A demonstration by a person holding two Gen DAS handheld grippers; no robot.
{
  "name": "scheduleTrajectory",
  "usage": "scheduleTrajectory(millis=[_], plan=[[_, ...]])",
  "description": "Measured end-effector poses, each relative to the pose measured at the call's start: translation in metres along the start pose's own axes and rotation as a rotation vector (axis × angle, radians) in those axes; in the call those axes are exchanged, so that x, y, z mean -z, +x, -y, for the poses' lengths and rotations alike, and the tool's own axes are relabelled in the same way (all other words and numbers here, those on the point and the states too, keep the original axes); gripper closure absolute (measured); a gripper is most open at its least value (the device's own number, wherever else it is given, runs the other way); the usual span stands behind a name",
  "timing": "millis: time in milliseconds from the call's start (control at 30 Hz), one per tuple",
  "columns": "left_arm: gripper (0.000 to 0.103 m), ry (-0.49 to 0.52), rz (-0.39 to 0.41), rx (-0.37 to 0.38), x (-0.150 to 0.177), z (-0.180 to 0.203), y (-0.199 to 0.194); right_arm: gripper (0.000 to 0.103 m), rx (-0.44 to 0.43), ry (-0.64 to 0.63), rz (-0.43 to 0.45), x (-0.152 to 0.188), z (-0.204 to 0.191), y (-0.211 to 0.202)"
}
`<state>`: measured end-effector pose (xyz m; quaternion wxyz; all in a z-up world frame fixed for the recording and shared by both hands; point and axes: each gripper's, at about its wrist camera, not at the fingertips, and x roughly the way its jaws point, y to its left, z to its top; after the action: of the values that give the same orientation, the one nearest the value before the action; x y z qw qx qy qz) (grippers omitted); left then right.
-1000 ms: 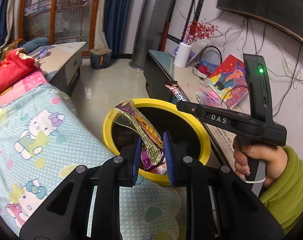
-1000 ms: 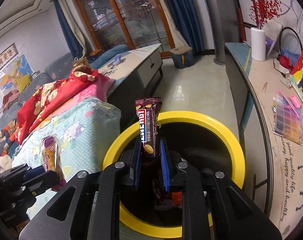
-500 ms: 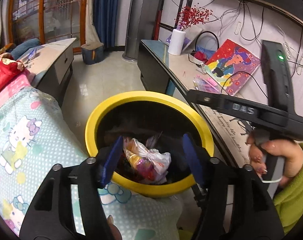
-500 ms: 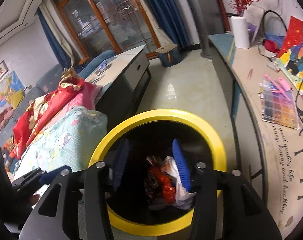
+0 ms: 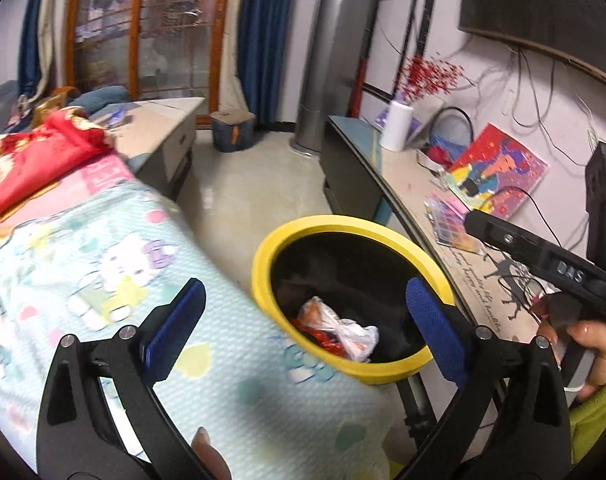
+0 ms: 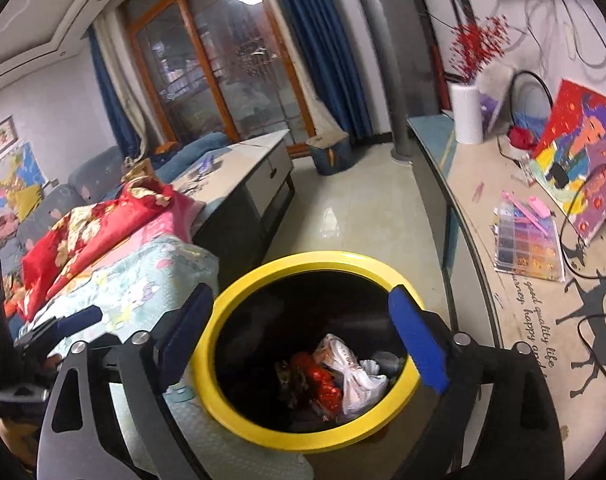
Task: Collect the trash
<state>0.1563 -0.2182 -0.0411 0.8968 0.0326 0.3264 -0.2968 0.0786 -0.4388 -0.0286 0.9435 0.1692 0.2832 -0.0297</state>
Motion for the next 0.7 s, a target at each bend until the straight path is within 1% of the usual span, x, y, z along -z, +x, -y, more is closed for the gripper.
scheduleTrajectory(millis=[67,133,167,367,533,700], plan=[[0.011,-0.018,0.013,-0.025,0.002,-0.007,-0.011,0.01,-0.013,-0.036,0.009,0.001,-0.013,-0.005],[0.011,-0.026,0.029,-0.046,0.004,-0.014,-0.022,0.009,-0.025,-0.066,0.027,0.001,-0.026,-0.01],[0.011,-0.03,0.044,-0.065,0.005,-0.019,-0.03,0.007,-0.032,-0.089,0.042,0.001,-0.036,-0.014],[0.011,-0.087,0.097,-0.149,0.013,-0.047,-0.07,0.007,-0.051,-0.163,0.134,0.01,-0.078,-0.031],[0.011,-0.122,0.159,-0.225,0.027,-0.066,-0.104,0.007,-0.079,-0.194,0.182,0.026,-0.105,-0.038],[0.011,-0.147,0.212,-0.296,0.041,-0.084,-0.134,0.007,-0.085,-0.239,0.242,0.04,-0.131,-0.044]])
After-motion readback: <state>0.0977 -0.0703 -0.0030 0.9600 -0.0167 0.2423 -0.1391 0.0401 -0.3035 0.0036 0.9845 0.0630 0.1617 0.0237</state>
